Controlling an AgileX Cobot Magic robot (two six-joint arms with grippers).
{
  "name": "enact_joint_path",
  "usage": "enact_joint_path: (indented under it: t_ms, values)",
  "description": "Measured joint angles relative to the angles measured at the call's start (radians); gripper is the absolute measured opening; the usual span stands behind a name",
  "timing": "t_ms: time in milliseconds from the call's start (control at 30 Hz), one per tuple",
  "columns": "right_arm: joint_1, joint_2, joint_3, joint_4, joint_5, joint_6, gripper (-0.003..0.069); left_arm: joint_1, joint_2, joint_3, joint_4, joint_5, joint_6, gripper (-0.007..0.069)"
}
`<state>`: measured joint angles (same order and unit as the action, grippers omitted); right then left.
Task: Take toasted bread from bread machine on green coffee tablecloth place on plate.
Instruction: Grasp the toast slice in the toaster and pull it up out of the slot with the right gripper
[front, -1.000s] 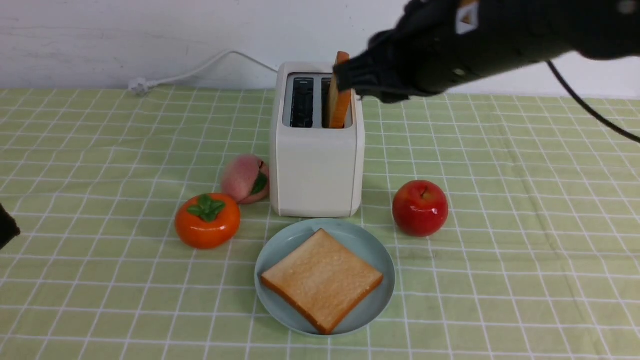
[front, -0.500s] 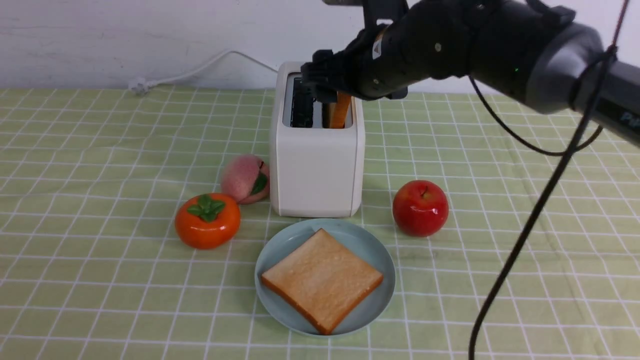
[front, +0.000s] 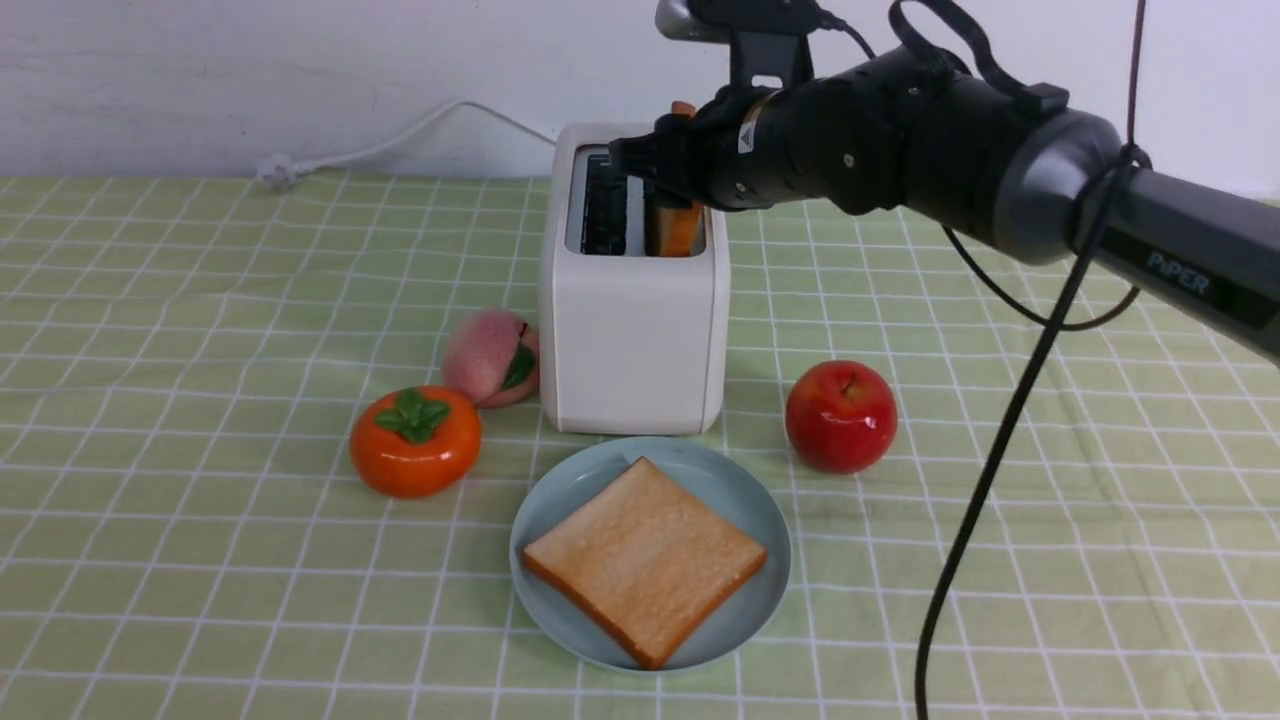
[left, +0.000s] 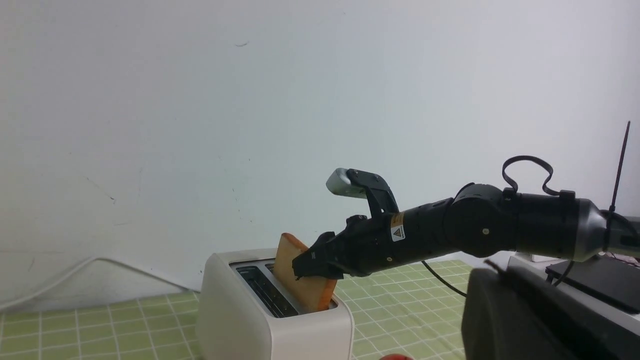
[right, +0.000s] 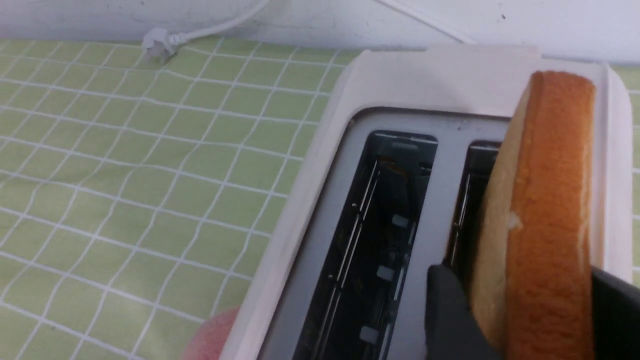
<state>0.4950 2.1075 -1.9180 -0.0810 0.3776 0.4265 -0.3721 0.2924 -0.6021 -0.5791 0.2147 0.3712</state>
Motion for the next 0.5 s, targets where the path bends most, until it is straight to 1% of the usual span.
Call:
enact_joint_path:
  t_ms: [33, 100, 200, 500]
  values:
    - [0.000, 0.000, 0.000, 0.000, -0.002, 0.000, 0.0260, 0.000, 0.000, 0.000, 0.000, 0.000, 0.000, -0.0013]
    - [-0.003, 0.000, 0.000, -0.005, -0.006, 0.002, 0.0187, 0.000, 0.000, 0.000, -0.001, 0.002, 0.000, -0.0013]
    - [-0.004, 0.000, 0.000, -0.022, -0.008, 0.002, 0.0132, 0.000, 0.000, 0.000, -0.001, 0.003, 0.000, -0.0013]
    - [-0.005, -0.021, 0.000, -0.033, -0.049, 0.002, 0.0130, 0.000, 0.000, 0.000, -0.003, 0.004, 0.000, -0.0013]
